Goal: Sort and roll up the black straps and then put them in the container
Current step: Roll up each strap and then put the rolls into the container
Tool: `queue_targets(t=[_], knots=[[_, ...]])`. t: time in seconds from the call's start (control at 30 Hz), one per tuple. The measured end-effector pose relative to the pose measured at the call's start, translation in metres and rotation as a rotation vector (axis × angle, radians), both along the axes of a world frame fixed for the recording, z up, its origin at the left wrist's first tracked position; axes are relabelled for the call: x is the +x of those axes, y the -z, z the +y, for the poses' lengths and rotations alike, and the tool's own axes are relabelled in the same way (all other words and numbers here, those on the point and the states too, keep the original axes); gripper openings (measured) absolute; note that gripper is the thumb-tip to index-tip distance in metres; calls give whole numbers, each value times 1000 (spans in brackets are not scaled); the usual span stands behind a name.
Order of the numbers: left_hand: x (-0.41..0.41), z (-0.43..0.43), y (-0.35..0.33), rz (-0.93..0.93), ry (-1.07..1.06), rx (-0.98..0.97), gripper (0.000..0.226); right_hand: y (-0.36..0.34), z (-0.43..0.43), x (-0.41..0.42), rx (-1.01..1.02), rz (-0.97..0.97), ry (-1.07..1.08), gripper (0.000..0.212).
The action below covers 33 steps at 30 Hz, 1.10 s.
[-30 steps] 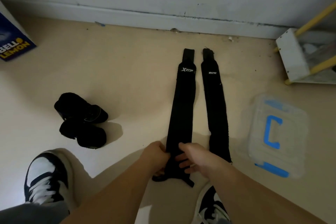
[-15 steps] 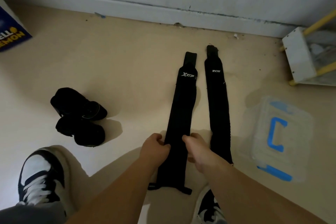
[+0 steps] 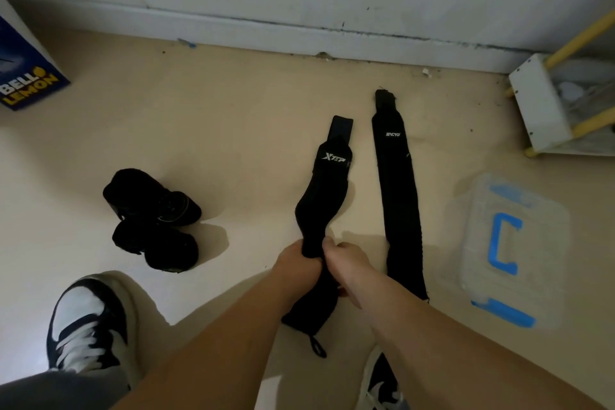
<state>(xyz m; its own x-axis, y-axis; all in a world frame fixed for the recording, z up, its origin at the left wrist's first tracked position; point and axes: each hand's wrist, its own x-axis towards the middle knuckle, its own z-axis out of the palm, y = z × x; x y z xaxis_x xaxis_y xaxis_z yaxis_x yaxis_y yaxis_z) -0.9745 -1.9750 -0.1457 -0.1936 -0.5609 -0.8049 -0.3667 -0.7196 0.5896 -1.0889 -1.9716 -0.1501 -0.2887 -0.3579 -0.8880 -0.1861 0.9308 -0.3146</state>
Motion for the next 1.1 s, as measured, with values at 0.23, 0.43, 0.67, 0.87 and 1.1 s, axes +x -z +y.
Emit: queue_targets(t=[0.23,0.43,0.67,0.87,1.1], knots=[[20,-22,-74,166,98,-85,27,-76,-35,-17,-61,-240,399,54],[48,-28,-164,121,286,-245,18,-185,-58,-40,-187,-377,357,64],[68,-9,-267,189,358,-364,24,-288,-57,-3,-315,-443,154,49],[103,-2,-350,433,167,-411,36,-371,-41,35,-575,-438,39,30],[113,0,-399,354,96,-564,21,-414,-15,67,-975,-238,42,33]])
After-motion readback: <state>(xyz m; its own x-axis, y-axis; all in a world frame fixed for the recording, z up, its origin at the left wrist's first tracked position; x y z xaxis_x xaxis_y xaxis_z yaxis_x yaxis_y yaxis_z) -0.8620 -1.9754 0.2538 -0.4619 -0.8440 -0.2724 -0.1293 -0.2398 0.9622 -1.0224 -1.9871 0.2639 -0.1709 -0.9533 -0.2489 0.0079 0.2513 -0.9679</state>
